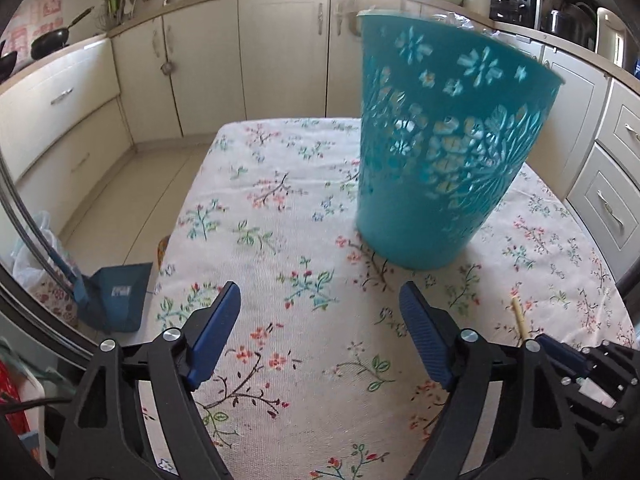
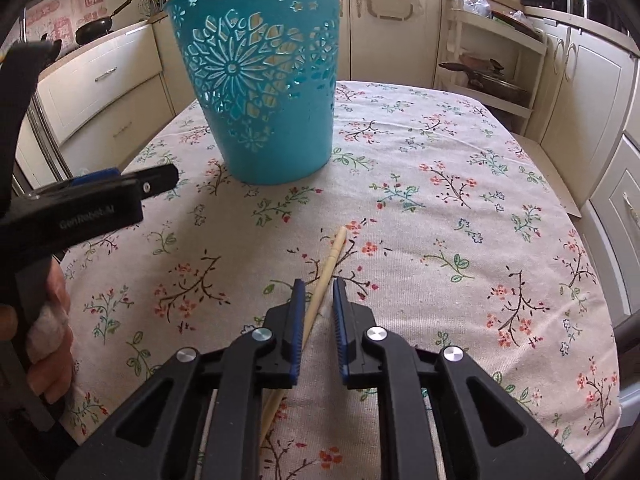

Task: Organize utensils
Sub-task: 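Raise the chopstick with the right tool and drop it into the teal basket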

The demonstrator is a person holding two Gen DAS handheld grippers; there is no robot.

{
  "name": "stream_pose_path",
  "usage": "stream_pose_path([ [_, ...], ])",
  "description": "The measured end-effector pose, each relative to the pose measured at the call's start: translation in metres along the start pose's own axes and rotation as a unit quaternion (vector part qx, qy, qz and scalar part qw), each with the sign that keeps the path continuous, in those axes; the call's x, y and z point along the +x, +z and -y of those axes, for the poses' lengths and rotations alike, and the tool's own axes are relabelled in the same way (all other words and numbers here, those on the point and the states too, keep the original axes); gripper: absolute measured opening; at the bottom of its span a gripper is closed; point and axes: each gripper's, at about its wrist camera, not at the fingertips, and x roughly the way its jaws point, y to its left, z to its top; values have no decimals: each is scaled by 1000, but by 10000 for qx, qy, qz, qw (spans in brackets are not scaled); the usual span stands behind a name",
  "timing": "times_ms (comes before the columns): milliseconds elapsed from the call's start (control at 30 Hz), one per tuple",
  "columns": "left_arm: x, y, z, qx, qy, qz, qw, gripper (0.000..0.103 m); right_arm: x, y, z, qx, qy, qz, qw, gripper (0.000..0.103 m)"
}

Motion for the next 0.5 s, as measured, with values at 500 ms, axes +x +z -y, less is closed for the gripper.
stream_pose_path([
  [500, 11, -4, 7, 157, 8, -248, 9996, 83, -4, -1, 4, 258, 45, -50, 9996, 10],
])
